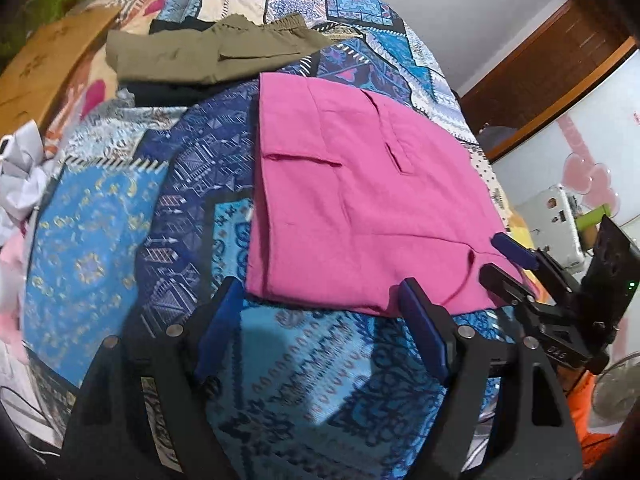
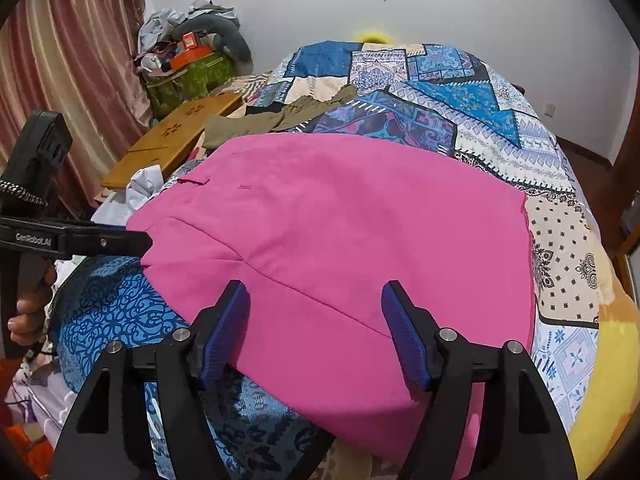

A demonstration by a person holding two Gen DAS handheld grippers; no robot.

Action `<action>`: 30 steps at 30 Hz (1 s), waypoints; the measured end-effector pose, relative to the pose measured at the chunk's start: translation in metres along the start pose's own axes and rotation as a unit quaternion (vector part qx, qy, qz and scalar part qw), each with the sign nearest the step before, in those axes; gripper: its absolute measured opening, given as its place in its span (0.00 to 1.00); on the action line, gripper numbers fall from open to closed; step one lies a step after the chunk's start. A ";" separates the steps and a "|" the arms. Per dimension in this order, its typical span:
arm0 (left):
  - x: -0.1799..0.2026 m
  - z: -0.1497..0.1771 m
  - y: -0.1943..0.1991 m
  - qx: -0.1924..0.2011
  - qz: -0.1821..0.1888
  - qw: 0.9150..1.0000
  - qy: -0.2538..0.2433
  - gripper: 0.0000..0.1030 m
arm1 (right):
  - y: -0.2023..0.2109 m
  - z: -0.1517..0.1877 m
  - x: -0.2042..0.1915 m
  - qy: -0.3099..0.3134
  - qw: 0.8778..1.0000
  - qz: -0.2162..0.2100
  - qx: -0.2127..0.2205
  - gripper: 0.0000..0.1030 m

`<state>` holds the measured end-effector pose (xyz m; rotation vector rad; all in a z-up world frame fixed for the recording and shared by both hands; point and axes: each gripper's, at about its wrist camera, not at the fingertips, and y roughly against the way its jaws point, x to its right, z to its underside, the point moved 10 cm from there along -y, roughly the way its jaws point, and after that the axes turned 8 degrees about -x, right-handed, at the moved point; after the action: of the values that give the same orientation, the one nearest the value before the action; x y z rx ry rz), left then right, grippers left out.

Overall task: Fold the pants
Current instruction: 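Grasp the pink pants' folded edge with the left gripper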

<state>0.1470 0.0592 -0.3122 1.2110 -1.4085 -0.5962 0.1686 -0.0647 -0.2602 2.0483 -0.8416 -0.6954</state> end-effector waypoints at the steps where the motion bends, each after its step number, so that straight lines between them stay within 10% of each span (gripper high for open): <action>1: 0.001 0.001 0.000 0.000 0.002 1.000 0.003 0.77 | 0.000 -0.001 0.000 -0.001 1.000 -0.001 0.001 0.65; 9: -0.001 -0.012 -0.006 -0.010 0.053 0.997 0.052 0.78 | 0.000 0.000 -0.001 -0.005 1.000 -0.010 0.006 0.65; 16: 0.009 -0.027 -0.002 0.000 0.046 0.998 0.051 0.32 | 0.000 0.000 -0.002 -0.006 1.000 -0.015 0.008 0.65; 22: 0.028 -0.042 0.022 0.067 -0.045 0.997 -0.012 0.24 | 0.002 0.000 -0.002 -0.007 1.000 -0.017 0.009 0.65; 30: 0.035 -0.053 0.073 0.149 -0.154 0.974 -0.075 0.18 | 0.015 0.009 0.023 -0.048 0.999 -0.019 0.017 0.65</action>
<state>0.1779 0.0678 -0.2210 1.6736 -1.4833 -0.7181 0.1720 -0.0931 -0.2564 2.0794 -0.8767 -0.8100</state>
